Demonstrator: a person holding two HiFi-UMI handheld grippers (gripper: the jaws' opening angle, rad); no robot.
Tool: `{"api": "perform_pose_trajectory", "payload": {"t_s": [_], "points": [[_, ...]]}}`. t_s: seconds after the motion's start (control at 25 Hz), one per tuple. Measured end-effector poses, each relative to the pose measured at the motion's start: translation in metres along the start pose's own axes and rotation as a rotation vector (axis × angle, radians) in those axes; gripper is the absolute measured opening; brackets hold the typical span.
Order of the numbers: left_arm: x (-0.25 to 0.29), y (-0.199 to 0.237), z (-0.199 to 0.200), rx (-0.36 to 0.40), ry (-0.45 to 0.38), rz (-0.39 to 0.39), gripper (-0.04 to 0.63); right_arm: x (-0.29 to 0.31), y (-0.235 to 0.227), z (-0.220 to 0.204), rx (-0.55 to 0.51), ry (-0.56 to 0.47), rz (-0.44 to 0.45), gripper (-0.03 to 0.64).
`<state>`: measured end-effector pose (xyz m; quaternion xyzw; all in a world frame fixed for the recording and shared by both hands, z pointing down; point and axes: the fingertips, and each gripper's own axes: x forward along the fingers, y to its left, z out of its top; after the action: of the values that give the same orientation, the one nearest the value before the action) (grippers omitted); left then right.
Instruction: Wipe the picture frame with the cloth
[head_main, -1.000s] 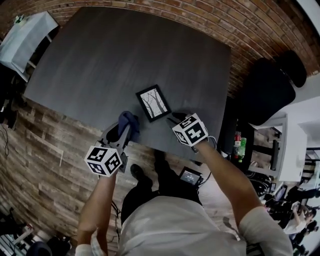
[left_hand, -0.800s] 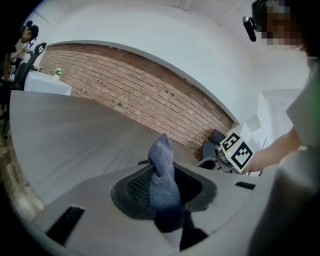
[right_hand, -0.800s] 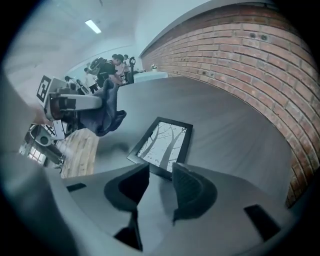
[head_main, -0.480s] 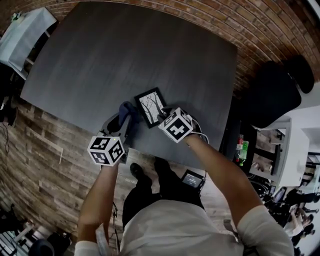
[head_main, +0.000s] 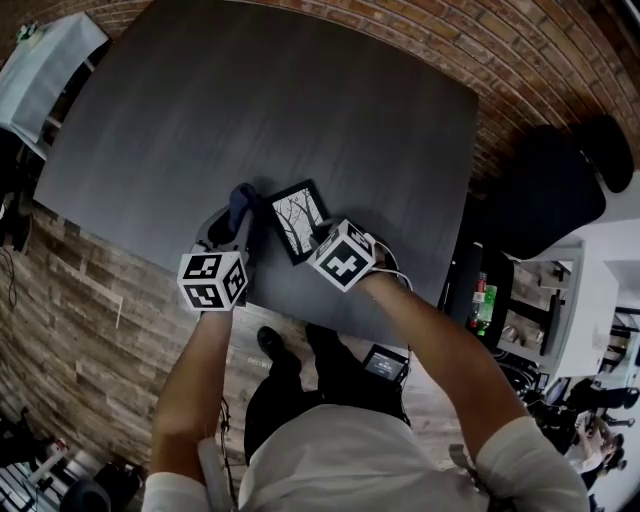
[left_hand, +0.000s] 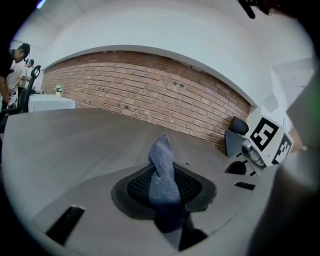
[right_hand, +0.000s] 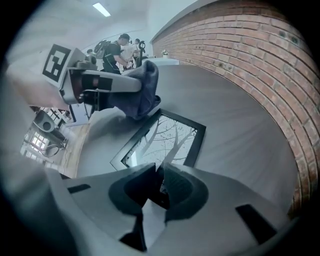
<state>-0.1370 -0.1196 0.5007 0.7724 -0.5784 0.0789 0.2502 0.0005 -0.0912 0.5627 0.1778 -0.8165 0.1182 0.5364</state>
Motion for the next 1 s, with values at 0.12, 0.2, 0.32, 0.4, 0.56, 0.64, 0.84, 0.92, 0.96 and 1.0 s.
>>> {"api": "perform_pose_trajectory", "payload": {"t_s": [0.12, 0.2, 0.32, 0.4, 0.56, 0.64, 0.84, 0.92, 0.96, 1.0], "points": [[0.016, 0.001, 0.002, 0.028, 0.011, 0.008, 0.096, 0.001, 0.001, 0.0, -0.016, 0.005, 0.009, 0.058], [0.023, -0.002, 0.0, 0.022, 0.025, 0.003, 0.095, 0.0, 0.0, 0.001, -0.024, 0.005, 0.012, 0.058], [0.029, -0.007, -0.007, -0.012, 0.039, -0.015, 0.095, 0.001, 0.0, 0.001, -0.026, 0.003, 0.011, 0.057], [0.029, -0.01, -0.012, -0.037, 0.045, -0.029, 0.093, 0.001, 0.0, 0.001, -0.026, 0.004, 0.012, 0.057], [0.027, -0.017, -0.019, -0.074, 0.051, -0.041, 0.092, 0.0, 0.001, -0.002, -0.029, 0.011, 0.019, 0.057], [0.027, -0.02, -0.021, -0.092, 0.059, -0.05, 0.092, 0.001, 0.0, -0.002, -0.029, 0.008, 0.016, 0.057], [0.025, -0.029, -0.026, -0.128, 0.088, -0.082, 0.092, 0.0, -0.001, 0.0, -0.025, 0.004, 0.011, 0.057], [0.024, -0.031, -0.028, -0.139, 0.096, -0.088, 0.092, 0.0, 0.0, -0.001, -0.026, 0.007, 0.012, 0.057], [0.023, -0.032, -0.029, -0.146, 0.1, -0.091, 0.092, 0.0, 0.0, -0.001, -0.025, 0.007, 0.012, 0.057], [0.023, -0.033, -0.03, -0.152, 0.104, -0.094, 0.092, 0.001, 0.0, -0.001, -0.024, 0.007, 0.013, 0.057]]}}
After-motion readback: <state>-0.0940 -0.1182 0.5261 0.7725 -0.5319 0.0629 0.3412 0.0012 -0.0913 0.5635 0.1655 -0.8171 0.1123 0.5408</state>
